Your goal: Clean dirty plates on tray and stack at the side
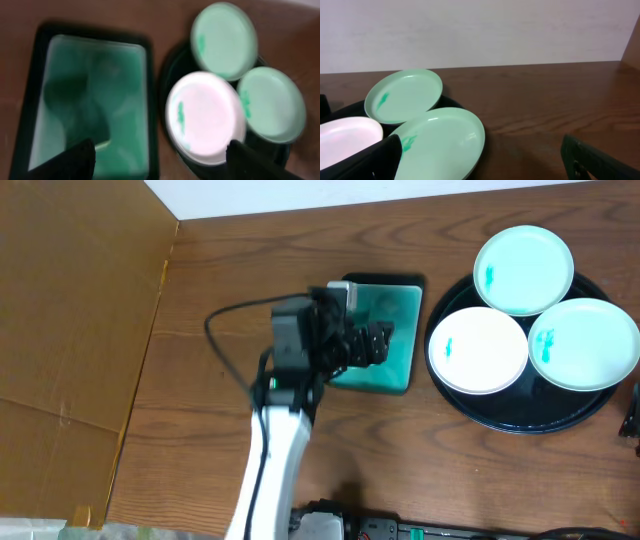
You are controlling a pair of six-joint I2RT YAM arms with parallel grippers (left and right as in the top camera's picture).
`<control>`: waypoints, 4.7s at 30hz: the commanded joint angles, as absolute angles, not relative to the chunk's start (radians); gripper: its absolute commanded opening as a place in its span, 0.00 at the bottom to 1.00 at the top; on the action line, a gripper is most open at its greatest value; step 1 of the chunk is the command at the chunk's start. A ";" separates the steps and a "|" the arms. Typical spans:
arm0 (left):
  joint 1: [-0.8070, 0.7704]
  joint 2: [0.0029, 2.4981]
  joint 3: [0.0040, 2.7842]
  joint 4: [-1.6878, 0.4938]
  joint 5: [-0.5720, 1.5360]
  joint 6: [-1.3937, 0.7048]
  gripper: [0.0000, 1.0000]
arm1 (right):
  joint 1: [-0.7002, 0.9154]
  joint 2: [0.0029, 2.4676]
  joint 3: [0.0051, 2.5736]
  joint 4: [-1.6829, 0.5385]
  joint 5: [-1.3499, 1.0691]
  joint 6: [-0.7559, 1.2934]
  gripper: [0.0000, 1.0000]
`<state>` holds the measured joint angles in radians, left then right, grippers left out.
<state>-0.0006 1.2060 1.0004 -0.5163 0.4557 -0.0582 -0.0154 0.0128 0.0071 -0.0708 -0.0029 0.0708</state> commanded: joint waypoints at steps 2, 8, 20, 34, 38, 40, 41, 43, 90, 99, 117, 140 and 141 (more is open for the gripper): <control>0.000 1.393 1.194 -0.710 0.131 -0.253 0.84 | -0.023 0.009 0.006 -0.075 0.002 0.062 0.99; -0.001 1.584 1.206 -0.715 0.121 -0.375 0.84 | -0.023 0.009 0.006 -0.075 0.002 0.062 0.99; -0.001 1.810 1.205 -0.546 0.118 -0.418 0.84 | -0.023 0.009 0.006 -0.075 0.002 0.062 0.99; -0.001 1.919 1.201 -0.502 0.093 -0.417 0.74 | -0.023 0.009 0.006 -0.075 0.002 0.062 0.99; -0.001 1.920 1.201 -0.482 0.092 -0.416 0.66 | -0.023 0.009 0.006 -0.075 0.002 0.062 0.99; -0.001 1.920 1.201 -0.472 0.092 -0.401 0.59 | -0.023 0.009 0.006 -0.075 0.002 0.062 0.99; -0.001 1.920 1.201 -0.469 0.092 -0.397 0.54 | -0.023 0.009 0.006 -0.075 0.002 0.062 0.99; -0.001 1.920 1.201 -0.465 0.083 -0.394 0.49 | -0.023 0.009 0.006 -0.075 0.002 0.062 0.99; -0.108 1.517 1.068 -0.556 0.065 -0.466 0.07 | -0.023 0.009 0.006 -0.075 0.002 0.062 0.99; -0.108 1.638 0.989 -0.417 0.067 -0.466 0.07 | -0.023 0.009 0.006 -0.044 -0.203 0.247 0.99; -0.108 1.456 0.999 -0.423 0.067 -0.466 0.07 | -0.023 0.547 0.826 -0.330 -0.186 0.039 0.99; -0.108 1.456 0.999 -0.432 0.067 -0.466 0.07 | 0.353 1.820 1.369 -0.633 -0.227 0.041 0.58; -0.108 1.456 0.999 -0.432 0.067 -0.466 0.07 | 0.365 1.844 1.369 -0.618 -0.218 0.028 0.57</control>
<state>-0.1074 1.4624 0.9798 -0.4339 0.0753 -0.4530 0.3248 1.7744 1.3560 -0.6472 -0.3019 0.0917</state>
